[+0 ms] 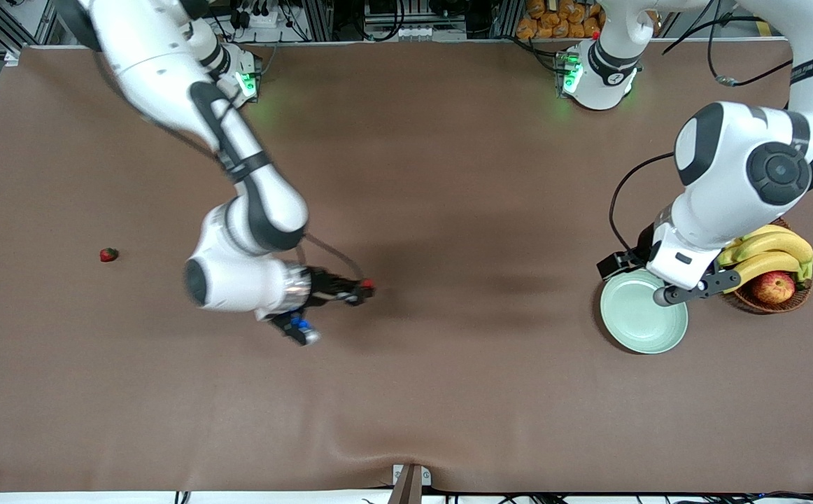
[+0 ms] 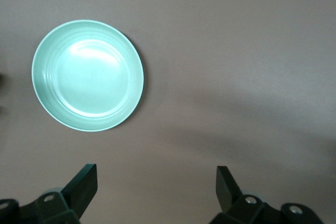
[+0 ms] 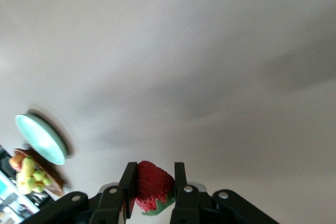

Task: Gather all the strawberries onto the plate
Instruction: 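Carry the strawberry to mid-table and release it with the right gripper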

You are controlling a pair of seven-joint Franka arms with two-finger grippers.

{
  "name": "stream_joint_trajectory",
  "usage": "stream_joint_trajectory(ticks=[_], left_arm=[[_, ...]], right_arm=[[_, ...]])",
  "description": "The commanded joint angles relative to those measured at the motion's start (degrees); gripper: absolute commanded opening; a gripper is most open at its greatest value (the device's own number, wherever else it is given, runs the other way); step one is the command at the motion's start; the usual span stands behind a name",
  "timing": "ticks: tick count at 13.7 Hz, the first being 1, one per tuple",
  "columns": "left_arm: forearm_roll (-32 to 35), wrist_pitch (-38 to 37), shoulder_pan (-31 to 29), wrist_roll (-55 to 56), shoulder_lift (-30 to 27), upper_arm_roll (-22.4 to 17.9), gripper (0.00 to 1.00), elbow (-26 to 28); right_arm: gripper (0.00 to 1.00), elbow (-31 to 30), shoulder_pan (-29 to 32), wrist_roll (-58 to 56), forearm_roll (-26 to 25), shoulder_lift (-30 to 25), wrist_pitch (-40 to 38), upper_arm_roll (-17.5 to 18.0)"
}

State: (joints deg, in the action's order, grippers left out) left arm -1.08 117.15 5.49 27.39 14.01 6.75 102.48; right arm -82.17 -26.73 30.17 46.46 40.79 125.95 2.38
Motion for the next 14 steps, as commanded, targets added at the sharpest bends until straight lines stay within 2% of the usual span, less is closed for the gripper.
stream_joint_trajectory(ticks=[1,4,8,12,13,14], left_arm=[[0.3,1.4,-0.3,2.3,1.5,0.1,1.0,0.3],[0.2,1.6,-0.1,7.0,2.2,0.2,1.0,0.4],[0.2,1.9,0.0,7.2,2.5,0.2,1.0,0.5],[0.2,3.4,-0.3,7.2,2.5,0.2,1.0,1.9],[0.2,3.9,-0.2,7.2,2.5,0.1,1.0,2.5],[0.2,3.9,-0.3,7.2,2.5,0.2,1.0,2.6]], right_arm=[[0.0,0.3,-6.6,6.7,2.8,0.9,7.7,-0.8],[0.0,0.3,-13.7,11.3,2.7,4.1,17.2,-0.8],[0.0,0.4,-21.2,17.6,2.7,9.1,27.3,-0.8],[0.0,0.5,-25.5,20.4,2.8,10.3,30.8,-0.8],[0.1,0.7,-26.3,22.4,2.6,10.4,31.3,-0.9],[0.27,0.9,-26.7,22.6,2.4,10.5,31.4,-1.0]])
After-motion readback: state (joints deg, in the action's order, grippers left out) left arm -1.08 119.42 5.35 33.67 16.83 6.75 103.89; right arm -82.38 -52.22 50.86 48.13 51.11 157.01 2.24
